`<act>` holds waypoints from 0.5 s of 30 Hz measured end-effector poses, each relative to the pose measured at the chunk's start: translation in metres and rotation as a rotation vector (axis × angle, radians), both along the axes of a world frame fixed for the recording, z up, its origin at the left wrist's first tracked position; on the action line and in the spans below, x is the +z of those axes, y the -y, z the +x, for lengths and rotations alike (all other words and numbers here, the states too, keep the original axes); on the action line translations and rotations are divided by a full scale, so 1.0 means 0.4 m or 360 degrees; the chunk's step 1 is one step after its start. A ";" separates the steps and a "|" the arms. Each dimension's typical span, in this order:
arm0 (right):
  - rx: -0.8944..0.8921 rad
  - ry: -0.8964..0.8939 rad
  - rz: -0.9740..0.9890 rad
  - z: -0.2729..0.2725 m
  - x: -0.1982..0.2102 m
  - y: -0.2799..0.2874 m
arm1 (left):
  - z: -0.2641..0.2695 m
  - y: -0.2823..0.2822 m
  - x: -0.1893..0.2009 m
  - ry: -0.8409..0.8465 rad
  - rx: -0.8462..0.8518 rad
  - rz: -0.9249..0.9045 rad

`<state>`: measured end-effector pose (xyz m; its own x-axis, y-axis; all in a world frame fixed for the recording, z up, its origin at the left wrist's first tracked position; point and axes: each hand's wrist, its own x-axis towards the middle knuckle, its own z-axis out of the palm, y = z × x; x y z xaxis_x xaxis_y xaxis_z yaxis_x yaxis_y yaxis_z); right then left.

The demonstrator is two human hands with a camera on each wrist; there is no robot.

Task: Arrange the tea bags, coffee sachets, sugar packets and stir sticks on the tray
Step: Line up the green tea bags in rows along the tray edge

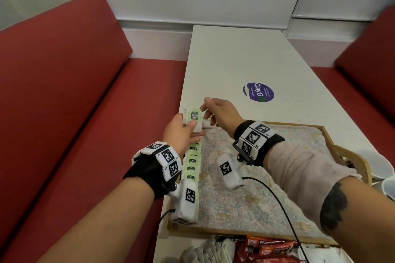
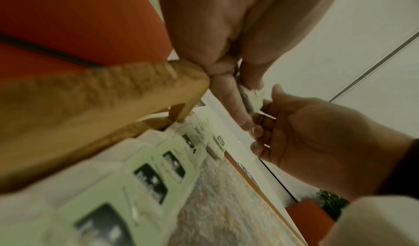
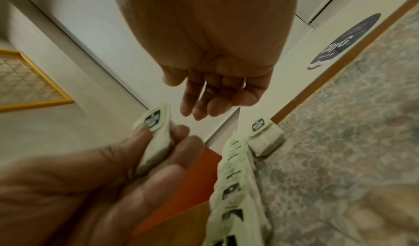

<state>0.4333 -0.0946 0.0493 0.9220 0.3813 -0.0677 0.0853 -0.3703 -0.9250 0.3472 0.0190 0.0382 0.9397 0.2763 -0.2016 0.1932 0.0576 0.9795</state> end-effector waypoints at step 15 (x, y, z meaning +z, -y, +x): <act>-0.0097 -0.0011 0.0143 0.004 0.005 0.032 | 0.006 0.013 0.005 0.0001 0.0157 0.0016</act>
